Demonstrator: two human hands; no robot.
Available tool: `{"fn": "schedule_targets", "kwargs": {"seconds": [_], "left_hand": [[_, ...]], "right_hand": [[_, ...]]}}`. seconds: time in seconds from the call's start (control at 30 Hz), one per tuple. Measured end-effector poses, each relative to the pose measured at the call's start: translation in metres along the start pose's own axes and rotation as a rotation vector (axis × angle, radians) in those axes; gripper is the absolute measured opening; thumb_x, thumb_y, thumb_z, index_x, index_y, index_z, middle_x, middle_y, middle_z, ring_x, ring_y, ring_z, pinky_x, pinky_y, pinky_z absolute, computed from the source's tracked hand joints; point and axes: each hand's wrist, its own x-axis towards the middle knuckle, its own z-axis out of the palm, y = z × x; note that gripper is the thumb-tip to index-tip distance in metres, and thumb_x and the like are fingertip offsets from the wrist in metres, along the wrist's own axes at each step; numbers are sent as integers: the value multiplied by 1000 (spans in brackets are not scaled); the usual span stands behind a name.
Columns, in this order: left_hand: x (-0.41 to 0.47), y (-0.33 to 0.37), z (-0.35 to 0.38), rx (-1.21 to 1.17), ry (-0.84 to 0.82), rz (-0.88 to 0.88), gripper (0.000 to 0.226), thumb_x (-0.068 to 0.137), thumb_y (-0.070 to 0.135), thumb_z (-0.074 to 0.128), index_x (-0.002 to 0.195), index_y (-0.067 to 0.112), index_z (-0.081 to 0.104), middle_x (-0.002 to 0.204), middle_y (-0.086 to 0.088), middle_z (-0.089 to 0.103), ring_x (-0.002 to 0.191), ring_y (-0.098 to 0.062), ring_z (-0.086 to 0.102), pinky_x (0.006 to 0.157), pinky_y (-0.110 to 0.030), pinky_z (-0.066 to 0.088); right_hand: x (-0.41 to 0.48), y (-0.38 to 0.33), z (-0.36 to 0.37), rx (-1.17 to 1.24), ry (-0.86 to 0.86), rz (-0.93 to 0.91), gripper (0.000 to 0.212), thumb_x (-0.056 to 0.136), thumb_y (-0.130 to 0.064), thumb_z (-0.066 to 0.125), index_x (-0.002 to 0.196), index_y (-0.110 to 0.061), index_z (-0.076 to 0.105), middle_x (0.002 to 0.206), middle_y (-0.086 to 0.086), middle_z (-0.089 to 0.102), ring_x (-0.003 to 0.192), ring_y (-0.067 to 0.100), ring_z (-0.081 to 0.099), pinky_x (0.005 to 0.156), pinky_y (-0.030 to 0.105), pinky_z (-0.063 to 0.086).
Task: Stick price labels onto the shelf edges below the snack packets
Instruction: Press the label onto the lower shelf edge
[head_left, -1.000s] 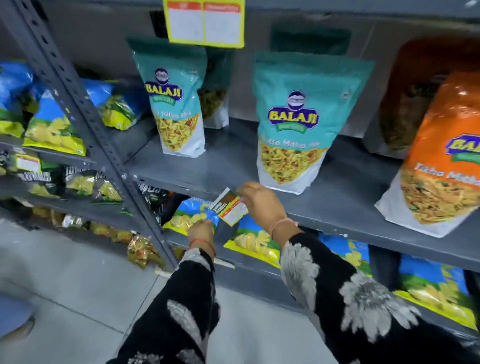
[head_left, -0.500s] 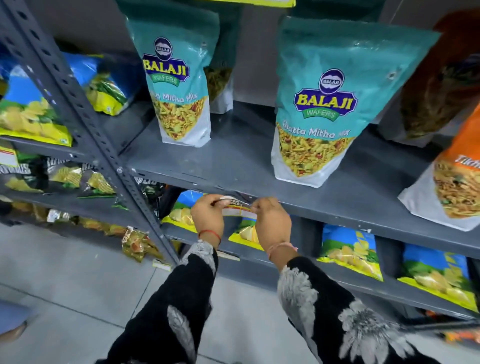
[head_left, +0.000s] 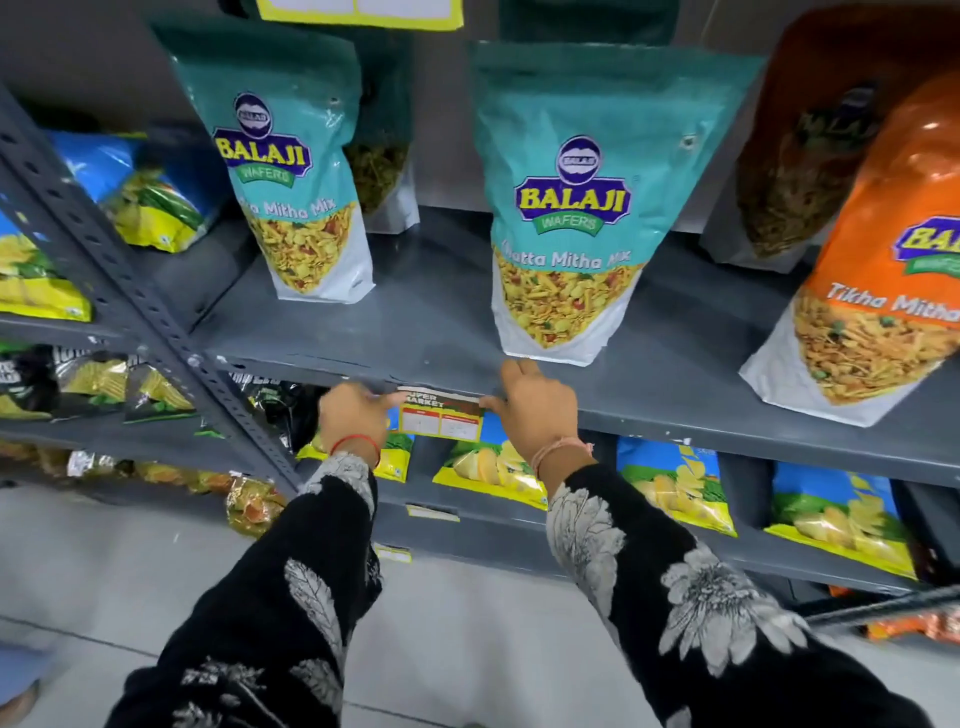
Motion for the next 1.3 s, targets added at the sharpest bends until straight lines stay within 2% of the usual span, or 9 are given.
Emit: {"fn": "schedule_targets", "kwargs": {"seconds": [0.1, 0.27, 0.4, 0.57, 0.8, 0.9, 1.0, 1.17, 1.3], "left_hand": [[-33, -22, 17, 85, 9, -172, 31, 85, 19, 57, 94, -10, 63, 105, -33, 65, 101, -43, 60, 84, -45, 49], [-130, -12, 89, 96, -238, -44, 23, 85, 13, 55, 92, -8, 64, 106, -35, 64, 103, -45, 58, 85, -43, 48], [-209, 70, 151, -14, -388, 241, 15, 83, 5, 55, 83, -3, 68, 96, -29, 70, 82, -32, 62, 71, -34, 41], [-304, 187, 215, -354, -460, 365, 14, 83, 3, 59, 89, -2, 70, 96, -26, 72, 92, -33, 66, 81, -34, 47], [-384, 299, 303, -405, -741, 238, 30, 82, 3, 60, 107, -15, 58, 118, -37, 57, 114, -44, 53, 97, -45, 40], [-396, 326, 331, -443, -792, 142, 41, 73, 5, 66, 104, -20, 55, 100, -34, 61, 98, -39, 59, 89, -48, 42], [-401, 335, 346, -404, -671, 84, 25, 77, 7, 66, 97, -6, 66, 85, -23, 64, 84, -25, 59, 66, -30, 37], [-407, 325, 341, -358, -429, 287, 14, 78, 2, 61, 89, 3, 70, 93, -24, 72, 89, -32, 65, 76, -32, 48], [-402, 329, 331, -420, -339, 316, 8, 76, 5, 66, 80, 1, 72, 83, -23, 74, 79, -30, 67, 63, -19, 39]], "right_hand": [[-36, 31, -9, -101, 64, 9, 18, 81, -10, 64, 93, -6, 51, 96, 16, 60, 65, 37, 64, 46, 32, 39], [-119, 130, -36, -163, 94, 70, 37, 53, -14, 85, 78, -9, 59, 84, 16, 67, 61, 31, 66, 34, 28, 48], [-172, 234, -73, -152, 130, 253, 39, 58, -11, 83, 90, -2, 62, 101, 29, 65, 79, 40, 67, 54, 39, 59], [-207, 370, -139, -103, 311, 461, 30, 80, -6, 61, 108, 0, 53, 127, 28, 48, 112, 43, 50, 94, 47, 46], [-199, 462, -189, -31, 130, 317, 33, 85, 2, 52, 117, -5, 56, 132, 21, 51, 117, 38, 49, 99, 40, 39], [-191, 470, -184, -90, 27, 212, 25, 84, -3, 53, 107, -5, 61, 115, 22, 61, 110, 35, 51, 91, 41, 44], [-190, 469, -175, -110, 57, 134, 12, 80, 1, 53, 87, -2, 63, 94, 21, 65, 98, 33, 54, 72, 41, 48], [-229, 472, -154, 144, 362, 341, 17, 64, 19, 56, 71, 4, 60, 73, 28, 63, 77, 41, 58, 64, 35, 32], [-234, 474, -144, 351, 451, 497, 14, 74, 17, 53, 75, 5, 60, 80, 28, 64, 83, 40, 56, 66, 30, 29]]}}
